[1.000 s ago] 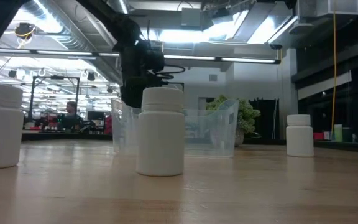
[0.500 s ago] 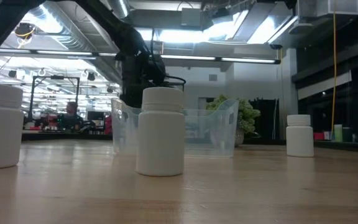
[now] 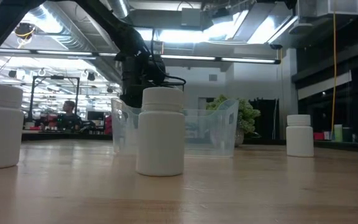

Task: Pick and place pill bottles into a basket
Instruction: Put the white pill bottle into the transparent bin

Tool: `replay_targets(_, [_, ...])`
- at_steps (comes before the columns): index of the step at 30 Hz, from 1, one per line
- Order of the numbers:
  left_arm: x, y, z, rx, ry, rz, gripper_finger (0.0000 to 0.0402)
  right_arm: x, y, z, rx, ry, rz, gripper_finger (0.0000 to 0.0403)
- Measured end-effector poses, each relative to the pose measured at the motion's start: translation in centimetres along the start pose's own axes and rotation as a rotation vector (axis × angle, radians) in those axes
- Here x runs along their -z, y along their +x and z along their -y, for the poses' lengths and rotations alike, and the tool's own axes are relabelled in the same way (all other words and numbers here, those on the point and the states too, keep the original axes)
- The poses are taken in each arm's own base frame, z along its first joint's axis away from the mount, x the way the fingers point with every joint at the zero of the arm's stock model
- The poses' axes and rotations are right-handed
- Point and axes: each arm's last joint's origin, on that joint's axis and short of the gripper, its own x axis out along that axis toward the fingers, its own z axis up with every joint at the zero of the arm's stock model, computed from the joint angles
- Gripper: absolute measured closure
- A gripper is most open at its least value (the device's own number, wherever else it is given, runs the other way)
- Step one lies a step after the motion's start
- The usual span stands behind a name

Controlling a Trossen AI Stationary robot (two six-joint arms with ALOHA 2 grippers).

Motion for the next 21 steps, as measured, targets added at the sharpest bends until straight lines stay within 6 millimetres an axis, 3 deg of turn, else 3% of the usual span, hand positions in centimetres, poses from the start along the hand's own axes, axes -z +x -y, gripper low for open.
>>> replay_targets(7, [0.4, -1.0, 1.1, 0.023, -0.005, -0.015, 0.0233, 0.0, 0.0, 0.0, 0.000, 0.000, -0.001, 0.0300])
replay_targets(14, [1.9, -7.6, 4.3, 0.016, 0.063, 0.140, 0.0233, 0.0, 0.0, 0.0, 0.000, -0.003, -0.001, 0.0300])
replay_targets(21, [4.2, -12.8, 9.5, 0.192, 0.209, 0.325, 0.0233, -0.6, 0.0, 0.0, -0.002, -0.013, 0.058, 0.0300])
